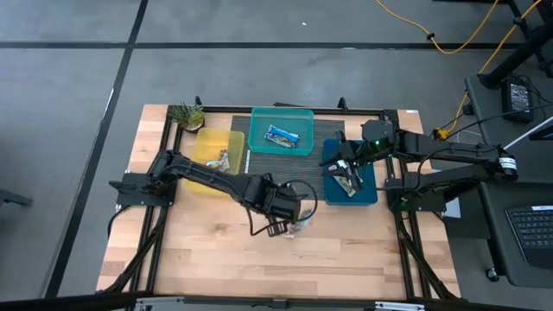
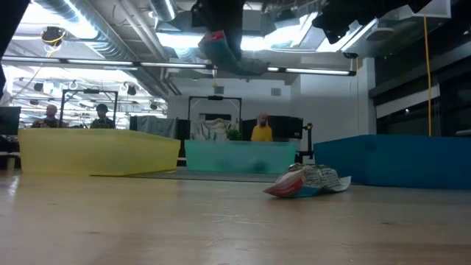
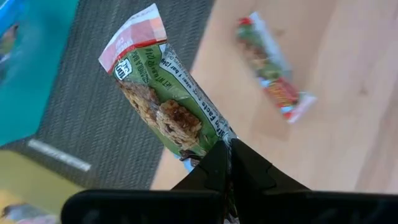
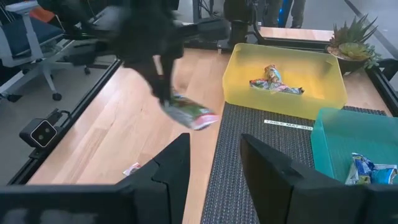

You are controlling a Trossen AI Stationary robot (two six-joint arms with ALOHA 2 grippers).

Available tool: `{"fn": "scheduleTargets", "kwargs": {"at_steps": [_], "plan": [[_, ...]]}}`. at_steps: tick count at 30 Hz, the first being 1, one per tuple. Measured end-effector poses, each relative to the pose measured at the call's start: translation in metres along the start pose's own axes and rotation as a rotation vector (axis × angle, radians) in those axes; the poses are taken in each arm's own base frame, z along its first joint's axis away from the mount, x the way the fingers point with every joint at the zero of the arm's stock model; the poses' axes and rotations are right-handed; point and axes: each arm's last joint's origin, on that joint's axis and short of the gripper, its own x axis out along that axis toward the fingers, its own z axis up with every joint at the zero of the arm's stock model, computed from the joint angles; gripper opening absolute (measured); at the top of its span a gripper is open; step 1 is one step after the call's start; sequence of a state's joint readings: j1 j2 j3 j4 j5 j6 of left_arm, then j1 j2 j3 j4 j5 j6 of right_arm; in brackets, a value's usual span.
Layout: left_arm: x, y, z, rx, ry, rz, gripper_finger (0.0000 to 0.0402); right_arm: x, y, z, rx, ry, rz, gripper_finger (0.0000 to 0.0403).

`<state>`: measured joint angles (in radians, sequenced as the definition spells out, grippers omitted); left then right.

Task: Pick and place Granola Bars by type
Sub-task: Put the red granola bar into the yellow bin

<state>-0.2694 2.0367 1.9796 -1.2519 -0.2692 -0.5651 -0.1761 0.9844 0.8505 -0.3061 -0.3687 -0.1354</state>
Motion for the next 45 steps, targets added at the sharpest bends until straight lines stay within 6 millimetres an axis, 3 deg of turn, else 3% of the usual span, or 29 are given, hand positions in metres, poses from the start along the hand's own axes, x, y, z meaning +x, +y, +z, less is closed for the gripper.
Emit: {"fn": "scheduleTargets", "kwargs": {"at_steps": [5, 10, 16, 21, 25, 28, 33, 41, 45], "plan": [[-0.004, 0.031, 0.003, -0.029, 0.059, 0.104, 0.0003, 0.000, 0.000, 0.000, 0.002, 0.003, 0.000, 0.0143], [-0.016, 0.078, 0.005, -0.078, 0.131, 0.226, 0.0003, 0.000, 0.000, -0.001, 0.003, 0.006, 0.000, 0.0143], [-0.050, 0.145, 0.006, -0.172, 0.104, 0.277, 0.0002, 0.000, 0.000, -0.002, 0.004, 0.016, 0.002, 0.0143], [-0.080, 0.203, -0.008, -0.302, 0.065, 0.294, 0.0003, 0.000, 0.000, -0.003, 0.008, 0.028, 0.003, 0.0143], [-0.097, 0.228, -0.022, -0.367, 0.033, 0.316, 0.0002, 0.000, 0.000, -0.003, 0.005, 0.027, 0.003, 0.0143], [-0.097, 0.239, -0.030, -0.392, 0.046, 0.333, 0.0002, 0.000, 0.000, -0.003, 0.005, 0.027, 0.003, 0.0143], [-0.074, 0.249, -0.046, -0.413, 0.115, 0.361, 0.0002, 0.000, 0.000, -0.003, 0.002, 0.027, 0.003, 0.0143], [0.017, 0.262, -0.095, -0.484, 0.258, 0.282, 0.0002, 0.000, 0.000, -0.003, 0.002, 0.026, 0.002, 0.0143], [0.052, 0.261, -0.115, -0.531, 0.267, 0.225, 0.0003, 0.000, 0.000, -0.003, 0.010, 0.026, 0.002, 0.0143]]}}
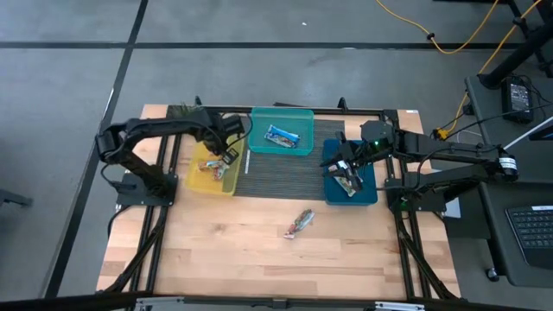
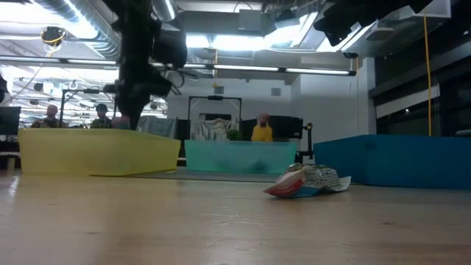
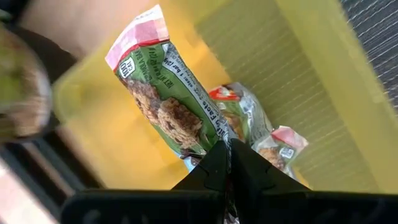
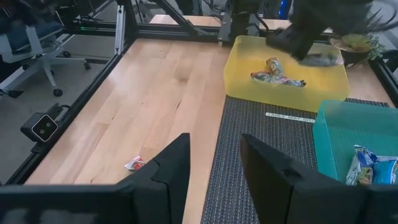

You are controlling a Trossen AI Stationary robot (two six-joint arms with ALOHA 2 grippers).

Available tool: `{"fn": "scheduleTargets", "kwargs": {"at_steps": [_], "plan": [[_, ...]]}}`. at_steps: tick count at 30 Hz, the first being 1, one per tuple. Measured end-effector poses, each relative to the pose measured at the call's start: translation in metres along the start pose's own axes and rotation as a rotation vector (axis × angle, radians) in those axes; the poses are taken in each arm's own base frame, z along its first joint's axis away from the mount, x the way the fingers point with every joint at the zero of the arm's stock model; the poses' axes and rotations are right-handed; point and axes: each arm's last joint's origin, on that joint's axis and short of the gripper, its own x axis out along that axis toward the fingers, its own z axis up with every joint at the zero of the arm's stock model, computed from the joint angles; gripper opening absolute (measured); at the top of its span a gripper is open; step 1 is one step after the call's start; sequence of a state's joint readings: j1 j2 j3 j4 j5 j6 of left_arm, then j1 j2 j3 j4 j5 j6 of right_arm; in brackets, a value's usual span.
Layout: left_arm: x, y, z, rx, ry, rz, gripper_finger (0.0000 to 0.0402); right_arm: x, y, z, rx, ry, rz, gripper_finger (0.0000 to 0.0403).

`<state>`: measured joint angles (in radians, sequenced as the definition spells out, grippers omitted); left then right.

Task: Pick and place Granola Bars by type
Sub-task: Put the red granola bar into the yellow bin

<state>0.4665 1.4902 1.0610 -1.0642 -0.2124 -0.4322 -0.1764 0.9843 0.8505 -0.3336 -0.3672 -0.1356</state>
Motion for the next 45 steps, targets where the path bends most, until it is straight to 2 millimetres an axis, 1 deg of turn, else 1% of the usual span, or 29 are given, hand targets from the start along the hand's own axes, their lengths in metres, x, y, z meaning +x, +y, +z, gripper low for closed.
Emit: {"fn": "scheduleTargets", "kwargs": {"at_steps": [2, 6, 9, 12, 16, 22, 24, 27, 29, 32, 35, 39, 43, 45], "plan": [[0.011, 0.000, -0.005, -0.008, 0.007, -0.002, 0.0002, 0.000, 0.000, 0.000, 0.000, 0.000, 0.000, 0.0143], [0.026, 0.002, -0.013, -0.018, 0.035, 0.016, 0.0003, 0.000, 0.000, 0.000, 0.001, 0.000, -0.002, 0.0143], [0.031, 0.005, -0.016, -0.044, 0.054, 0.030, 0.0003, 0.000, -0.001, 0.000, 0.002, 0.003, -0.025, 0.0143], [0.032, 0.005, -0.017, -0.054, 0.053, 0.042, 0.0011, 0.000, -0.001, 0.000, 0.003, 0.005, -0.033, 0.0143], [0.032, 0.004, -0.017, -0.044, 0.048, 0.050, 0.0038, 0.000, -0.001, 0.000, 0.003, 0.005, -0.033, 0.0143], [0.024, 0.007, -0.020, -0.038, 0.030, 0.038, 0.0100, 0.000, -0.001, 0.000, 0.003, 0.005, -0.033, 0.0143], [0.017, 0.008, -0.020, -0.069, 0.005, 0.020, 0.0116, 0.000, -0.001, 0.000, 0.003, 0.004, -0.033, 0.0143], [0.000, 0.009, -0.019, -0.094, -0.041, -0.058, 0.0131, 0.000, -0.001, 0.000, 0.003, 0.004, -0.033, 0.0143], [-0.016, 0.006, -0.018, -0.089, -0.097, -0.119, 0.0134, 0.000, -0.001, 0.000, 0.002, 0.004, -0.033, 0.0143], [-0.043, -0.004, -0.017, -0.054, -0.203, -0.232, 0.0133, 0.000, -0.001, 0.000, 0.001, 0.004, -0.034, 0.0143], [-0.072, -0.024, -0.016, 0.011, -0.334, -0.369, 0.0129, 0.000, -0.001, 0.000, 0.000, 0.004, -0.033, 0.0143], [-0.104, -0.063, -0.020, 0.139, -0.481, -0.523, 0.0128, 0.000, -0.001, 0.000, 0.000, 0.004, -0.034, 0.0143], [-0.128, -0.103, -0.027, 0.250, -0.555, -0.626, 0.0128, 0.000, -0.001, 0.000, 0.000, 0.004, -0.035, 0.0143], [-0.140, -0.119, -0.029, 0.292, -0.575, -0.646, 0.0128, 0.000, -0.001, 0.000, 0.000, 0.004, -0.035, 0.0143]]}}
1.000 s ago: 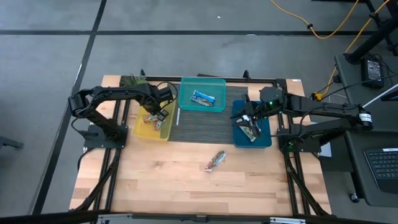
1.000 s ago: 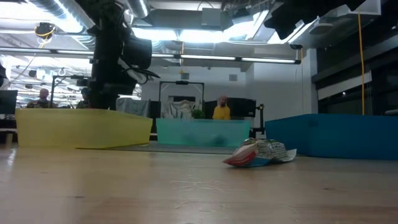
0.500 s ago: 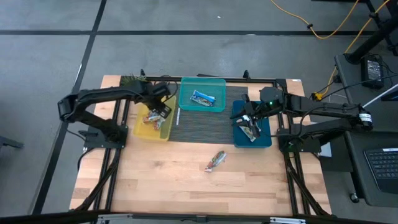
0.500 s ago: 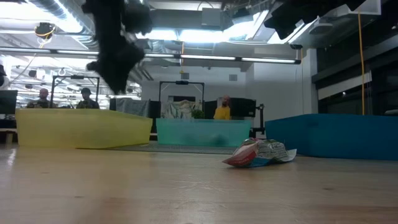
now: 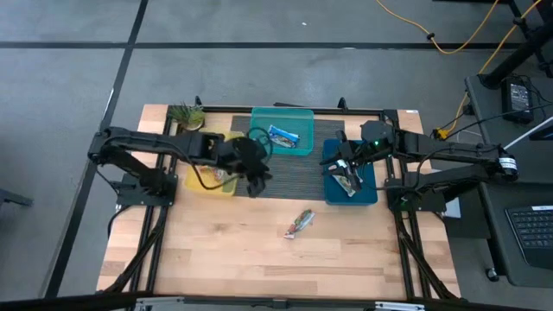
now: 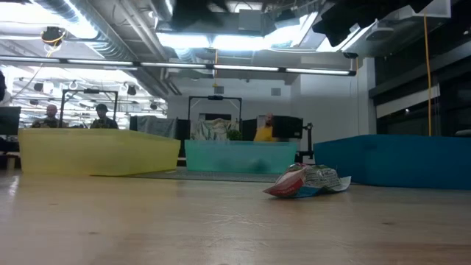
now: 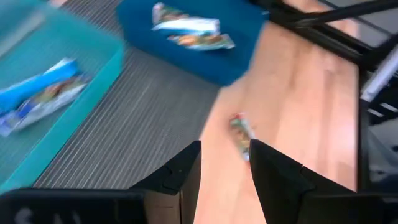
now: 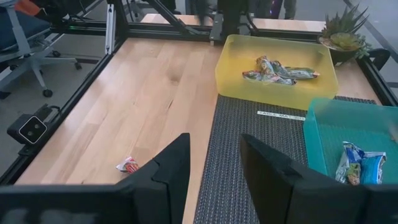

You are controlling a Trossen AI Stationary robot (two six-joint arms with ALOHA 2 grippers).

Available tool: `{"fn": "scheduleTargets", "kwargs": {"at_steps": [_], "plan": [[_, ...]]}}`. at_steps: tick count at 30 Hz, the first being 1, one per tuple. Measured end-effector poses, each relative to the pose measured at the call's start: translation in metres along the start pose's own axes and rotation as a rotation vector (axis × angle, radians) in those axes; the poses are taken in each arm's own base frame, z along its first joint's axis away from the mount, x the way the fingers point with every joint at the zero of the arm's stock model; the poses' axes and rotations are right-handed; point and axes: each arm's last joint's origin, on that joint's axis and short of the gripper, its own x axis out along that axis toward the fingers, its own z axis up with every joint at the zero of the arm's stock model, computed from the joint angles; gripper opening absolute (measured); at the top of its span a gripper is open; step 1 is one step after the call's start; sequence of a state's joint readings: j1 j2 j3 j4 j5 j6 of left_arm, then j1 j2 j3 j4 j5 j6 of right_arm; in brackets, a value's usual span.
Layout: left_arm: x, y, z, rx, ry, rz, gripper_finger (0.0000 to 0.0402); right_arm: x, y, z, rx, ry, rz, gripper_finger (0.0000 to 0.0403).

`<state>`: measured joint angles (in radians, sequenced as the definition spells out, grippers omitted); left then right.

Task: Pick and place Granola Bars by type
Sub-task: Put the red granola bar into the yellow bin

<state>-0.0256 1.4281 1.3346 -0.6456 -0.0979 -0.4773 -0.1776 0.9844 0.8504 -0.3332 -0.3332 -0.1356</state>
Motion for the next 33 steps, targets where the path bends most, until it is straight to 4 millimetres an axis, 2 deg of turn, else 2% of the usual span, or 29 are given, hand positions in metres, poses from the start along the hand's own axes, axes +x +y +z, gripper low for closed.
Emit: {"fn": "scheduleTargets", "kwargs": {"at_steps": [7, 12, 20, 26, 33], "plan": [[0.013, -0.058, 0.024, 0.176, -0.026, -0.103, 0.0128, 0.000, 0.000, 0.000, -0.001, 0.000, -0.006, 0.0143], [0.044, -0.084, 0.026, 0.281, 0.033, -0.174, 0.0128, 0.000, -0.001, 0.000, -0.001, 0.003, -0.027, 0.0143], [0.109, -0.084, 0.004, 0.299, 0.214, -0.212, 0.0128, 0.000, -0.001, 0.000, -0.003, 0.004, -0.026, 0.0143], [0.140, -0.080, -0.010, 0.292, 0.305, -0.235, 0.0130, 0.000, -0.001, 0.000, -0.001, 0.005, -0.026, 0.0143], [0.175, -0.072, -0.028, 0.345, 0.378, -0.198, 0.0182, 0.000, -0.001, 0.000, -0.003, 0.005, -0.026, 0.0143]]}}
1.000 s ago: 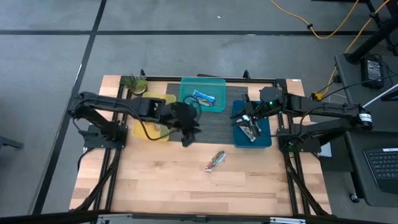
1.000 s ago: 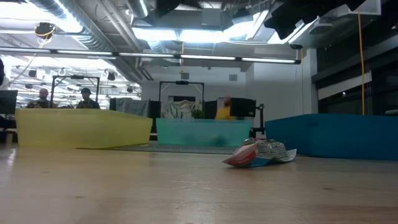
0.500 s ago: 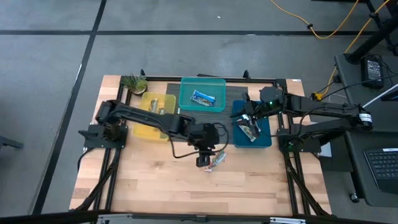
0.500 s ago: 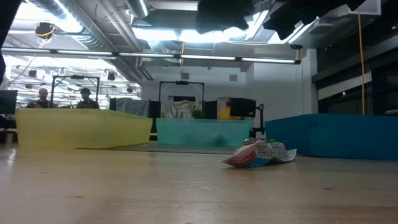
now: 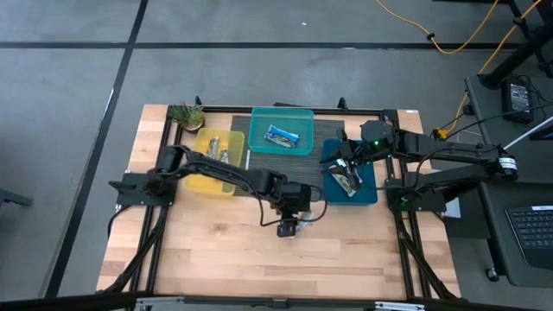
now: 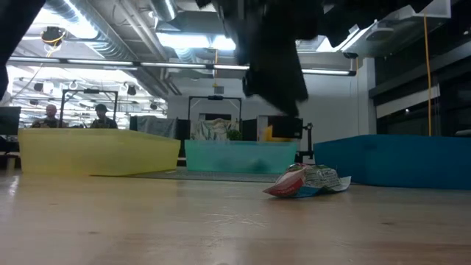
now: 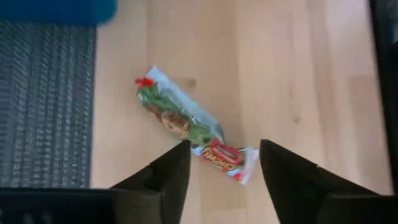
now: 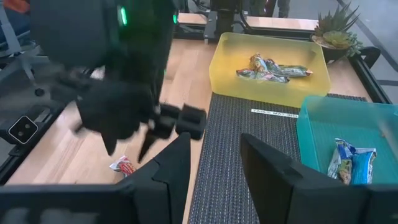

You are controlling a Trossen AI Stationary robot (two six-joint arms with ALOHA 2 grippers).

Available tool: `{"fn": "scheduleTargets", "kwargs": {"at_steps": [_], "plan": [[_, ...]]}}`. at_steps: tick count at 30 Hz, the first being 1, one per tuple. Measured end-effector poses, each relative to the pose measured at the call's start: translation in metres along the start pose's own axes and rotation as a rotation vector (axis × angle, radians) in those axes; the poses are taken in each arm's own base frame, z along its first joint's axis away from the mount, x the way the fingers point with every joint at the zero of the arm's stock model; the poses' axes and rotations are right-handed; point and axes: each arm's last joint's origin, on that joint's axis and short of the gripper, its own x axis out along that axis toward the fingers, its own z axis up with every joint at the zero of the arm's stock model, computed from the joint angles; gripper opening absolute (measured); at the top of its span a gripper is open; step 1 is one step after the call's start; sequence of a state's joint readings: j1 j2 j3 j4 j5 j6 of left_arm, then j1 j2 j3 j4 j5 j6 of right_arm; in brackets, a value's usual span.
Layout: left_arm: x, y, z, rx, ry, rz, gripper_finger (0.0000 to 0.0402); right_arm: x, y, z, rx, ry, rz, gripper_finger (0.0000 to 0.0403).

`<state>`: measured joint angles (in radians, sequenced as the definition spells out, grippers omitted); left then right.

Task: Pick and place Granola Bars by type
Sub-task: Put the red granola bar into the yellow bin

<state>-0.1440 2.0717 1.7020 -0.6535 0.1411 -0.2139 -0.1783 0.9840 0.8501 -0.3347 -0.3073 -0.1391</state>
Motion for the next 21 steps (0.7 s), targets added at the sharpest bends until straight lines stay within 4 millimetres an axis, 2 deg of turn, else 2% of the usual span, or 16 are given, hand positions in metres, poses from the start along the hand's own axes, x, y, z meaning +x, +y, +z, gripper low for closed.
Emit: {"fn": "scheduleTargets", "kwargs": {"at_steps": [5, 10, 15, 21], "plan": [[0.027, 0.010, -0.006, -0.042, 0.051, 0.031, 0.0224, 0.000, 0.000, 0.000, 0.000, -0.001, 0.006, 0.0143], [0.047, 0.013, -0.009, -0.089, 0.058, 0.019, 0.0243, 0.000, 0.000, 0.000, -0.002, -0.001, 0.008, 0.0143], [0.053, 0.012, -0.006, -0.113, 0.016, -0.002, 0.0244, 0.000, 0.000, 0.000, -0.009, 0.000, 0.008, 0.0143], [0.058, 0.013, -0.008, -0.110, 0.014, 0.064, 0.0245, 0.000, 0.000, 0.000, -0.014, 0.001, 0.010, 0.0143]]}}
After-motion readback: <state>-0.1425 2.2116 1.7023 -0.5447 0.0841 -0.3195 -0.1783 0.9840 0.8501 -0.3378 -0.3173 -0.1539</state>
